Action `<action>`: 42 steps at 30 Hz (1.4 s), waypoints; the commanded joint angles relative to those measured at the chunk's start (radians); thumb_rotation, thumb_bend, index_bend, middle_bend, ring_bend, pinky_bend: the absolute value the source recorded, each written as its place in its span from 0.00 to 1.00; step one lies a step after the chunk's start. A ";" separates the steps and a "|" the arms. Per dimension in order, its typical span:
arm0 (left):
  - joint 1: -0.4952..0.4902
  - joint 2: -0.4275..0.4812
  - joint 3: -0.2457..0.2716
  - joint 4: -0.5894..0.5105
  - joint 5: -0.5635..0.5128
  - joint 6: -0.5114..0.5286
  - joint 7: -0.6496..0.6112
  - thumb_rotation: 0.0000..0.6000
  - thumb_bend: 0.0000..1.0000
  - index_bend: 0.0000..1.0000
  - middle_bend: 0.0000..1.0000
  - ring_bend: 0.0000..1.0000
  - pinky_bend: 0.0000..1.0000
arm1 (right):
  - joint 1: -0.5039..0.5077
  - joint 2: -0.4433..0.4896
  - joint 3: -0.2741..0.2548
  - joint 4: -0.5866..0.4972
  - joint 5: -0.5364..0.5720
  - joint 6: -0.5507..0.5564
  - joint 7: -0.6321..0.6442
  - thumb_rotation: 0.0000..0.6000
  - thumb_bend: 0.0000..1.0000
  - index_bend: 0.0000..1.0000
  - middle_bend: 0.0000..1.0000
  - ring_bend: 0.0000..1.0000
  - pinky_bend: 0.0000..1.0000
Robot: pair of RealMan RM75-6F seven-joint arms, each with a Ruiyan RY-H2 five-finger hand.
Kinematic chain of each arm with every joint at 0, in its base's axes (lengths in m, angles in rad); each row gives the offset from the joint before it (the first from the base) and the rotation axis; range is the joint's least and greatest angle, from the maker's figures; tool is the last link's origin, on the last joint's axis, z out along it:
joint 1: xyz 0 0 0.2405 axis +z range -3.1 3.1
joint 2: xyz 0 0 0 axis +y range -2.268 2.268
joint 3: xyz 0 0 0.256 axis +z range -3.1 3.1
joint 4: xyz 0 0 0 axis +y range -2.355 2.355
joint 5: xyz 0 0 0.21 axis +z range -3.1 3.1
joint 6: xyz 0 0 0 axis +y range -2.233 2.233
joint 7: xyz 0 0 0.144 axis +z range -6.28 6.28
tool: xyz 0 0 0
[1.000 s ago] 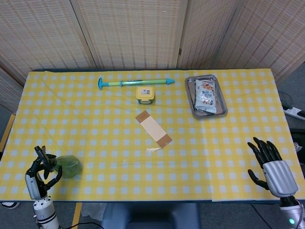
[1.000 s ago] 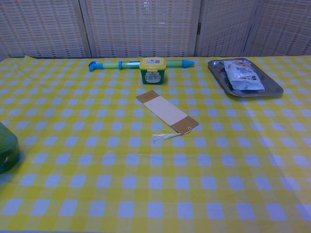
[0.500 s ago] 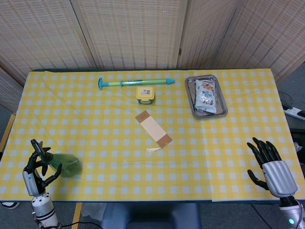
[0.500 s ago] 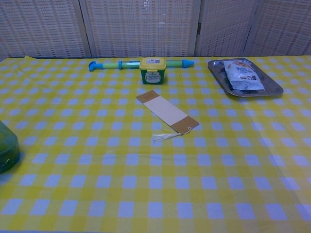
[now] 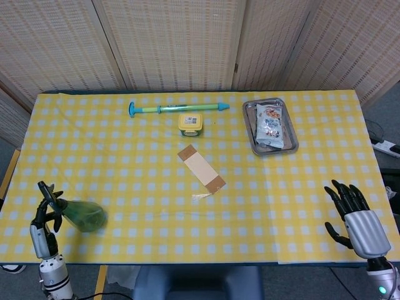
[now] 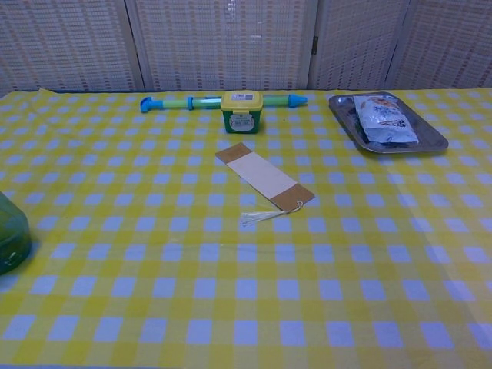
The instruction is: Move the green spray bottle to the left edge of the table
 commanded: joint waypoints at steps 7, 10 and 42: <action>0.011 0.013 -0.019 0.015 -0.025 -0.014 -0.013 0.00 0.20 0.26 0.30 1.00 1.00 | 0.001 -0.001 -0.002 -0.001 -0.005 -0.001 -0.004 1.00 0.39 0.00 0.00 0.00 0.00; 0.018 0.021 -0.027 0.031 -0.037 -0.021 -0.020 0.00 0.20 0.26 0.30 1.00 1.00 | 0.001 -0.001 -0.002 0.000 -0.004 -0.001 -0.002 1.00 0.39 0.00 0.00 0.00 0.00; 0.031 0.515 0.107 -0.083 0.049 -0.270 0.431 0.22 0.21 0.19 0.28 0.14 0.11 | 0.008 -0.015 -0.001 0.005 0.006 -0.021 -0.034 1.00 0.39 0.00 0.00 0.00 0.00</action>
